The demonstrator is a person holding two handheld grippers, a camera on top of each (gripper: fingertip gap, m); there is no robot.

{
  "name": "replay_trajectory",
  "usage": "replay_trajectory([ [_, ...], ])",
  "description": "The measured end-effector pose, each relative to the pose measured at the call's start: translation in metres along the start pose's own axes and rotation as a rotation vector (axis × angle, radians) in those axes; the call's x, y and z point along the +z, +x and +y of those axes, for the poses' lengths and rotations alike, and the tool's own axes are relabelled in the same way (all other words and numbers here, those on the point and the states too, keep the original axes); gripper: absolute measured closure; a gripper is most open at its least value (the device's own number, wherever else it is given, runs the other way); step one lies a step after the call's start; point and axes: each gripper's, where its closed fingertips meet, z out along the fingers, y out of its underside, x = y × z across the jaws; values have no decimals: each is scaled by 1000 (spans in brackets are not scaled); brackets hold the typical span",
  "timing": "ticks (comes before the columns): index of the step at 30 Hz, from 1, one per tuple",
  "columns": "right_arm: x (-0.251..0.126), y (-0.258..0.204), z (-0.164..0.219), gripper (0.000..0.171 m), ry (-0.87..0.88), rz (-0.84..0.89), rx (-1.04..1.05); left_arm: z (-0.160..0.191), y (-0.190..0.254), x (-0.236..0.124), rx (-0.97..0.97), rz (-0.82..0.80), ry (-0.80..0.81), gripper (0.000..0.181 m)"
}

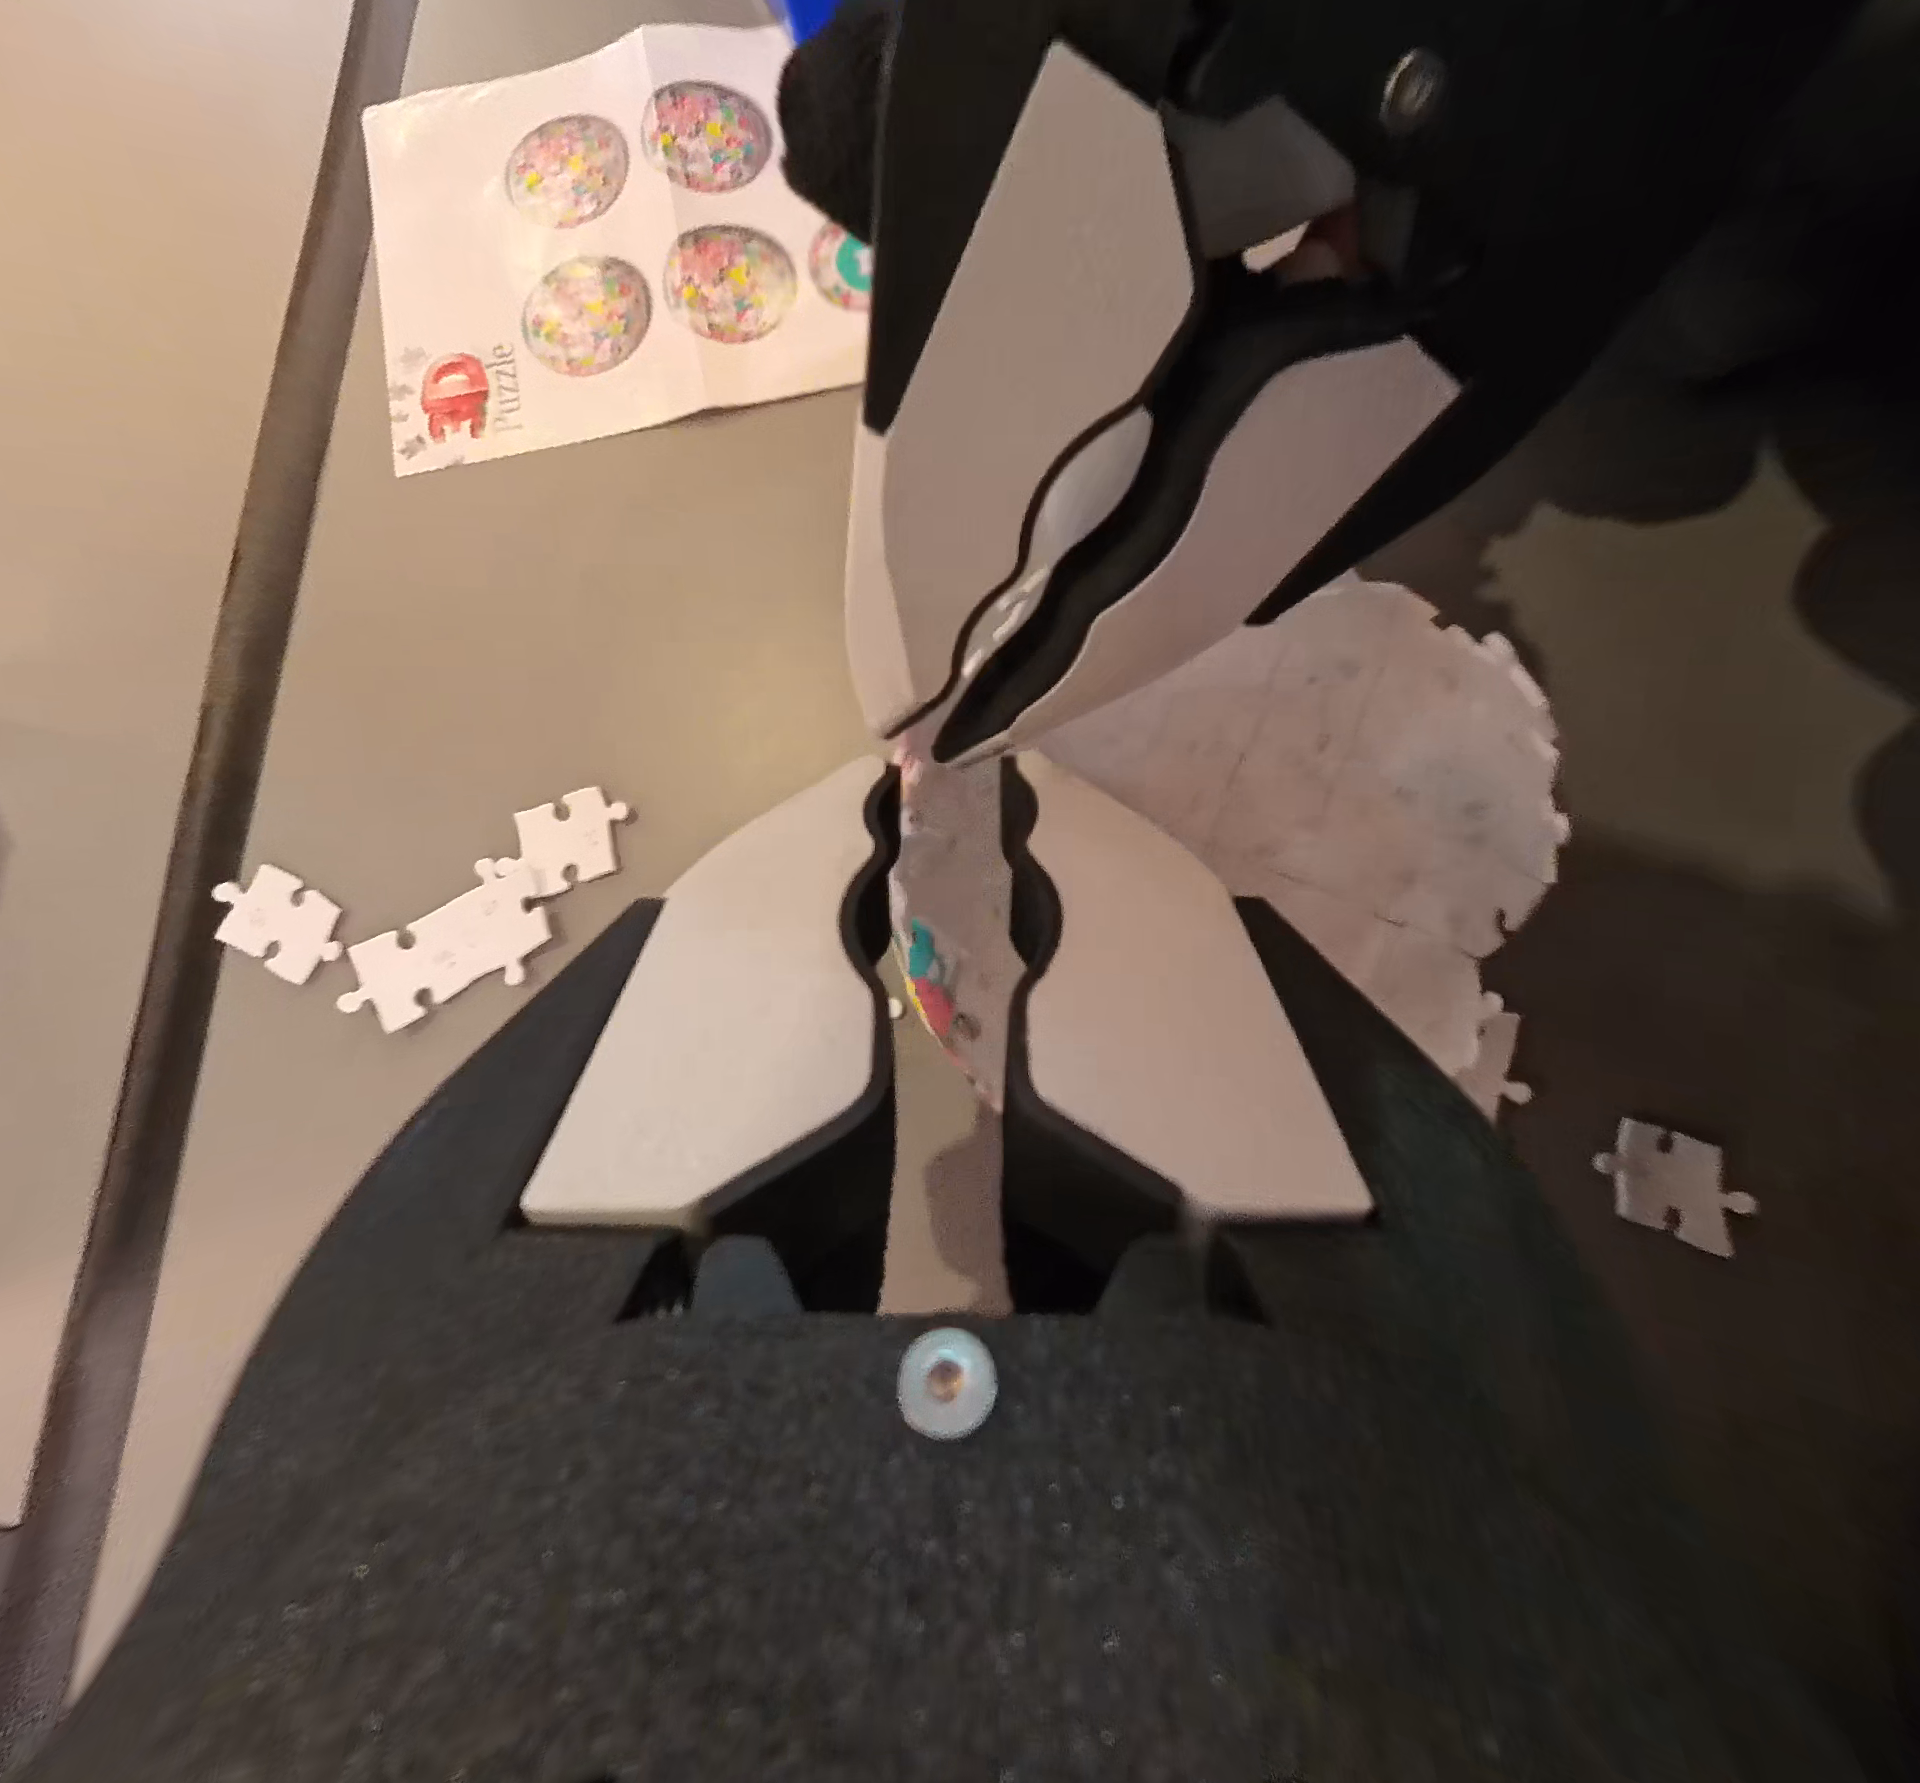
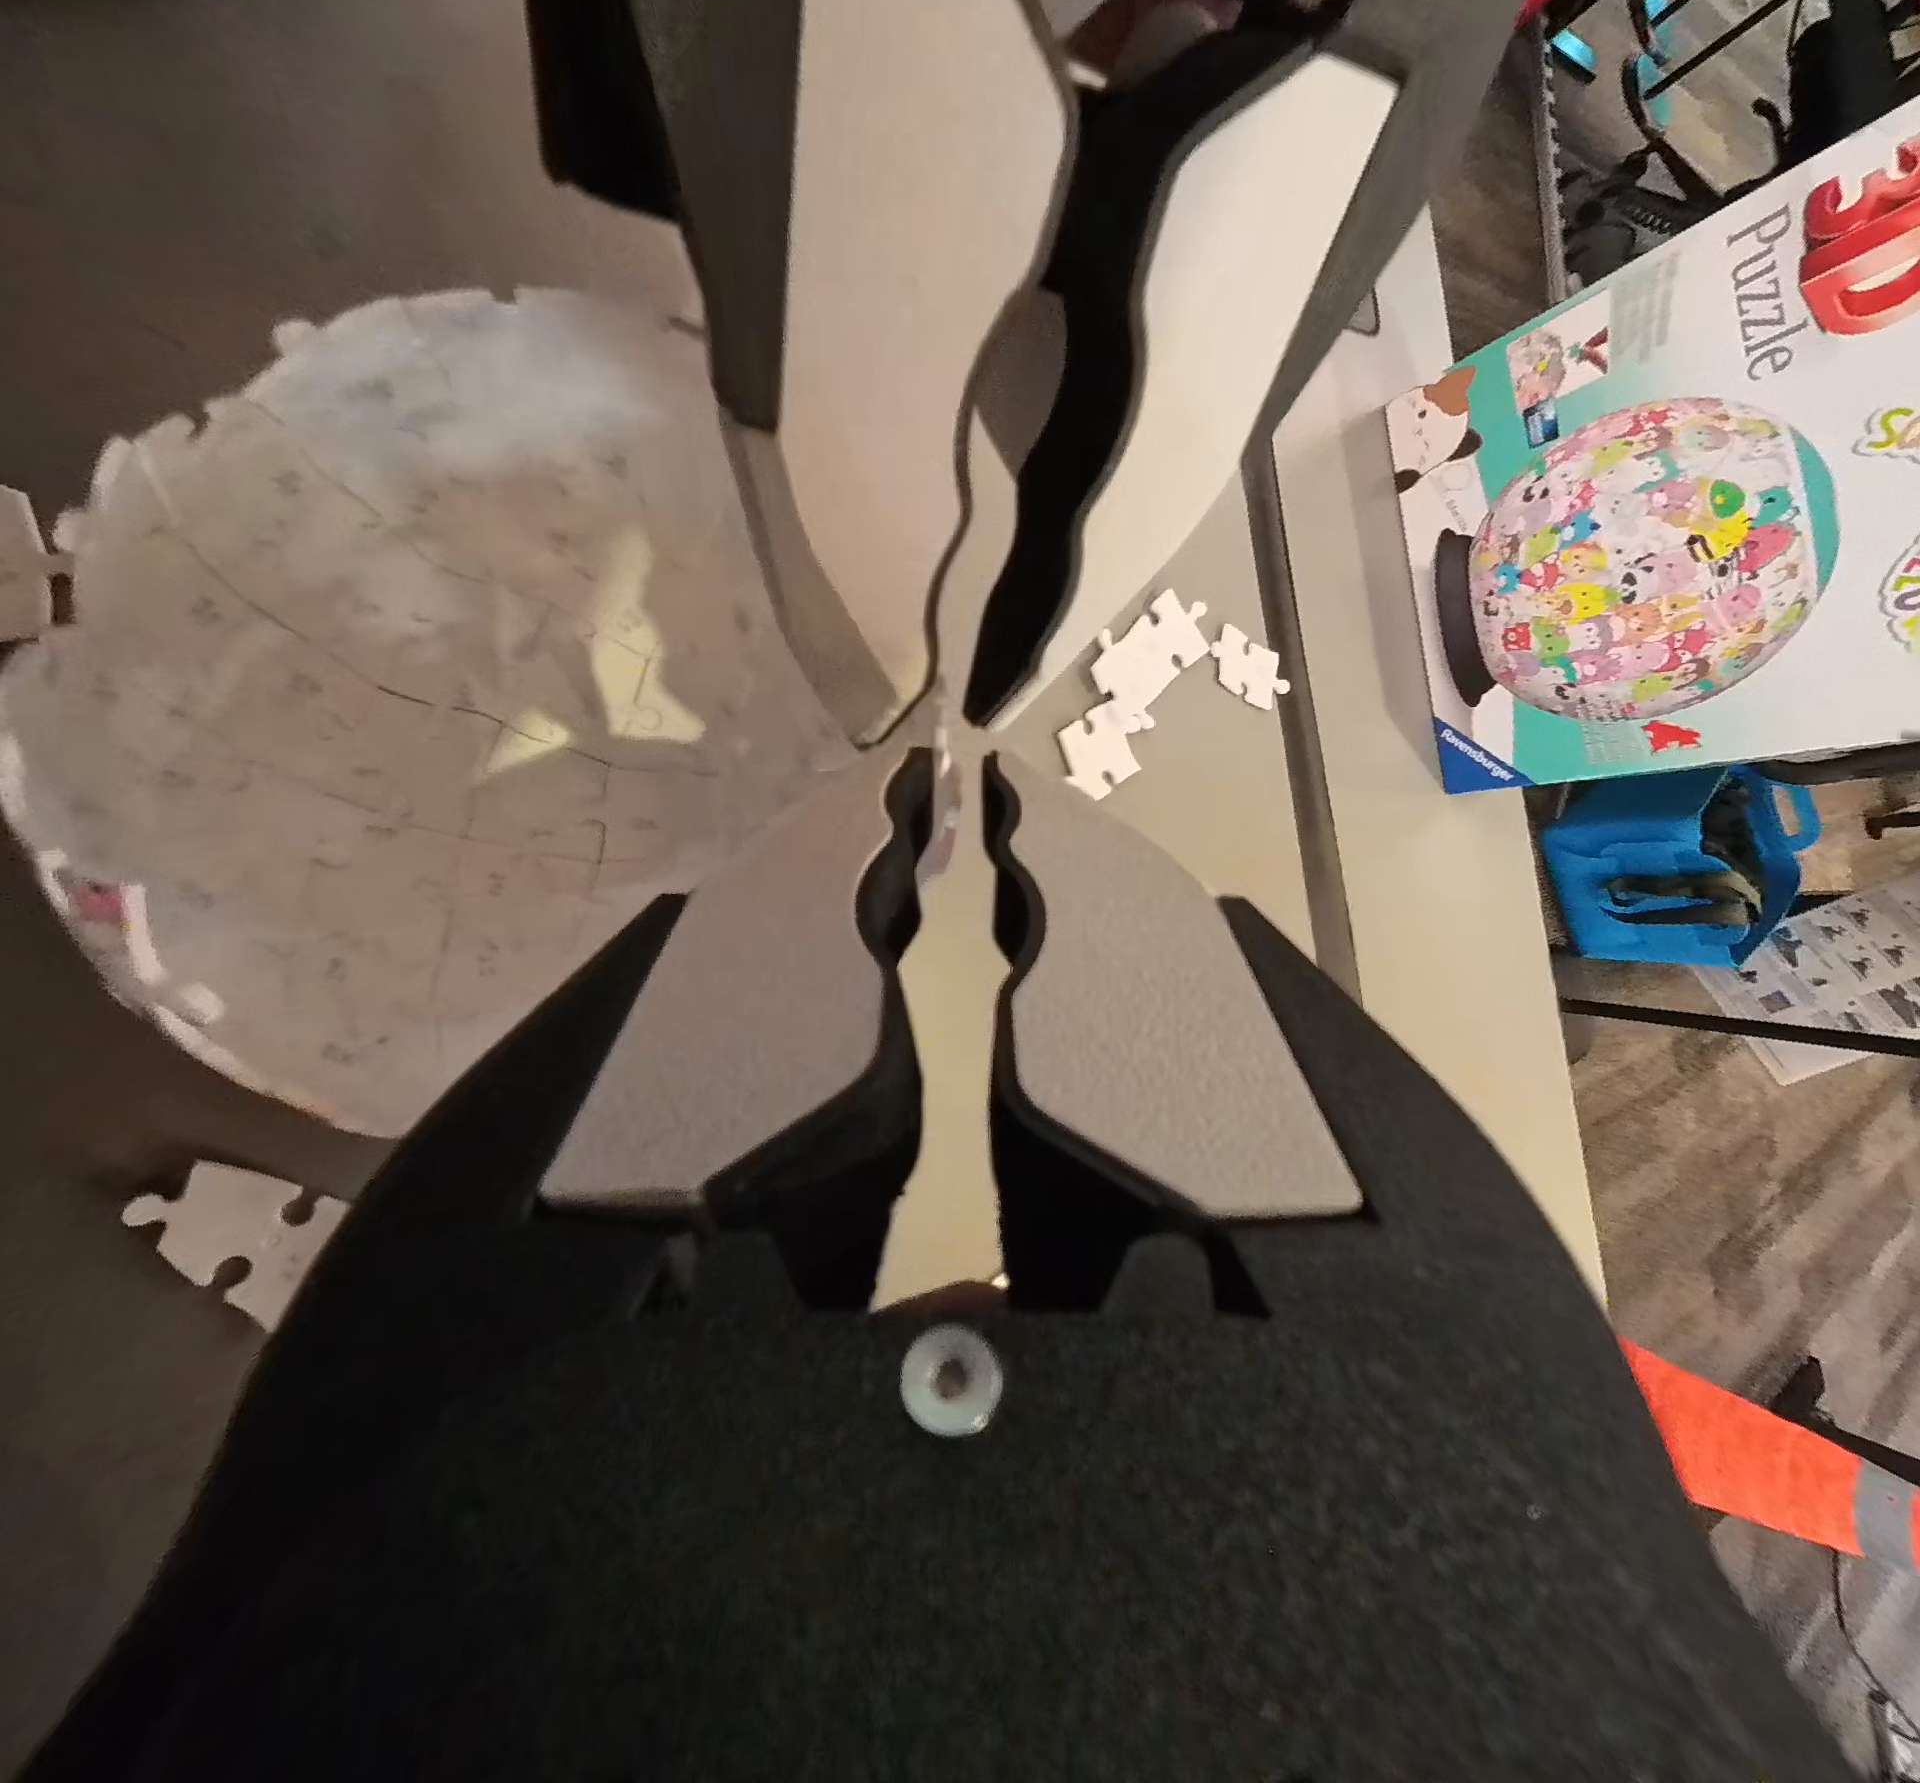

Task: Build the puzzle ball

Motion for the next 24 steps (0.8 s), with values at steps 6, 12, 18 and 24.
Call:
replay_trajectory([
  [6,2,-1,0,159,-61,-31,38,-3,-7,-23,-77,84,83,159],
  [12,9,-3,6,166,-137,-31,33,17,-45,-21,-172,129,226,159],
  [18,9,-3,6,168,-139,-16,4,25,-65,-17,-279,199,493,171],
  [24,11,-6,5,169,-145,-18,-29,31,-70,-13,-240,107,521,181],
])
